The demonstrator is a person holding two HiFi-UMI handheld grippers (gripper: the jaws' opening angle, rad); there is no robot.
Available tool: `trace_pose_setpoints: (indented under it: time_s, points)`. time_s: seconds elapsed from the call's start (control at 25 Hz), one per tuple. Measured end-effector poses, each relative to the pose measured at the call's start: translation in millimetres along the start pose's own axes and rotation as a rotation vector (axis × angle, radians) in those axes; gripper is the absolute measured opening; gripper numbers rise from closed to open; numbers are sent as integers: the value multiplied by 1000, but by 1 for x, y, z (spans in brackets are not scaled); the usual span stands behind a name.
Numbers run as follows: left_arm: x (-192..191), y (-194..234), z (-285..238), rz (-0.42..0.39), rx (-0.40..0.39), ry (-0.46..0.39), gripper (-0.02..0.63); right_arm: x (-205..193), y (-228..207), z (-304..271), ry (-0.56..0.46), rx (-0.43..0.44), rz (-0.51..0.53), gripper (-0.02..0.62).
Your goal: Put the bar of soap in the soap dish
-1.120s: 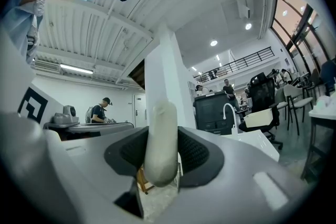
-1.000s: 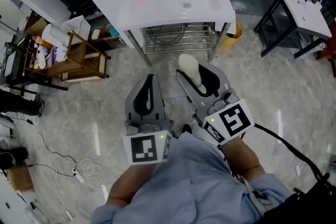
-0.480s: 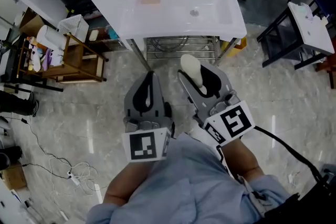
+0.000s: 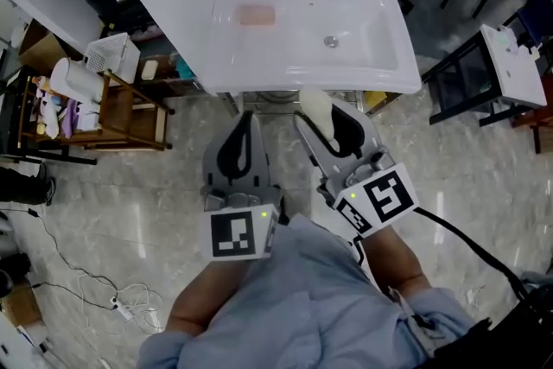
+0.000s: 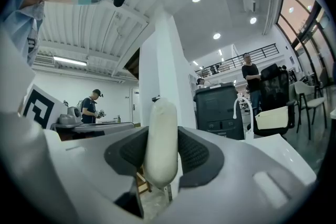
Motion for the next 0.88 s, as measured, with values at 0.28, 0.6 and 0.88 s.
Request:
trace_pose_setpoints:
  time_s: [0.28,0.6,0.88]
  points:
    - [2,35,-36,26,-9,-23,5,8,-10,-45,9,-18,27,152]
    - [-6,45,-68,27,-58,26,5,8,-32,-69,21,-43,15,152]
    - [-14,49,-121,10,-59,52,5,4,-75,-98,17,-46,-7,152]
Point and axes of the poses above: the fingertips, and each gripper's own axes: z backward along the fingers, y to its left, x out of its top, the point moved 10 cm from there along z, backward along the fingers, and after that the axes turned 2 degrees about -z, right-handed, at the moved point
